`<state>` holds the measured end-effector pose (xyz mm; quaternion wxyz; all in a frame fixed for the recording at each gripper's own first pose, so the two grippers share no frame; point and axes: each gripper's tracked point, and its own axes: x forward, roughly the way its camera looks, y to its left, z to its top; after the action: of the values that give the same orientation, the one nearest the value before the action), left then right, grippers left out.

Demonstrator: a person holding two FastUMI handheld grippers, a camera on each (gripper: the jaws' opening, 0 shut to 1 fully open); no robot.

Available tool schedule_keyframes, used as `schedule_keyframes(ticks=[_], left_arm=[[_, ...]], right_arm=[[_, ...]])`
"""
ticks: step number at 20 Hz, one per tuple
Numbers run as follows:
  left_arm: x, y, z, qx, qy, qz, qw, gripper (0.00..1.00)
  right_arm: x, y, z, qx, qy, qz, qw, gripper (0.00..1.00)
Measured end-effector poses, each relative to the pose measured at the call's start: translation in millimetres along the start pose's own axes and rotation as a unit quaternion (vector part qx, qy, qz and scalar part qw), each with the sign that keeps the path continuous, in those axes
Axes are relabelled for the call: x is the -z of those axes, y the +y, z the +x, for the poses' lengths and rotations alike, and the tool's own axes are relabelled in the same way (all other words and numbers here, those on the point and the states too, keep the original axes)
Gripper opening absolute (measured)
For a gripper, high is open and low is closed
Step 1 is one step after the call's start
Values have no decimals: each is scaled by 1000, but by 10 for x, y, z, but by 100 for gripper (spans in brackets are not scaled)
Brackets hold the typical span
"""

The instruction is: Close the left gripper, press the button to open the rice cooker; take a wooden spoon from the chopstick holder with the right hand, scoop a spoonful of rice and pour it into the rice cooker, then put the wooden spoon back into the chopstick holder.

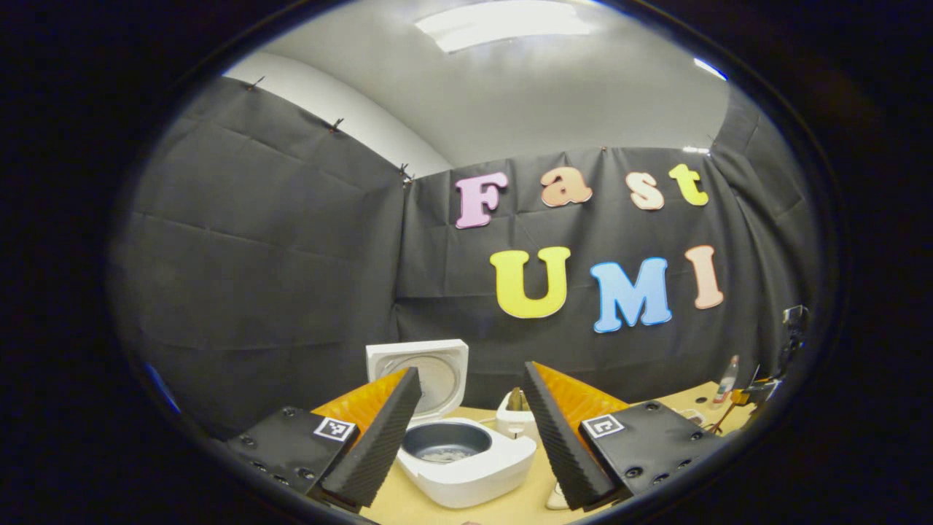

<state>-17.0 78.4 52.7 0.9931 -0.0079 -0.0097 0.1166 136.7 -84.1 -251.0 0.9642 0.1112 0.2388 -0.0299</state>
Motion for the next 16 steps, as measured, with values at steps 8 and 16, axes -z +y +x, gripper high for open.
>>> schedule_keyframes(ticks=[8, 16], left_arm=[[87, 90, -106, -20, 16, 13, 1000, 97], [158, 110, -73, -17, 24, 13, 999, 97]], right_arm=[[461, 71, 156, -30, 88, 67, 993, 87], [632, 165, 169, -50, 131, 105, 985, 14]])
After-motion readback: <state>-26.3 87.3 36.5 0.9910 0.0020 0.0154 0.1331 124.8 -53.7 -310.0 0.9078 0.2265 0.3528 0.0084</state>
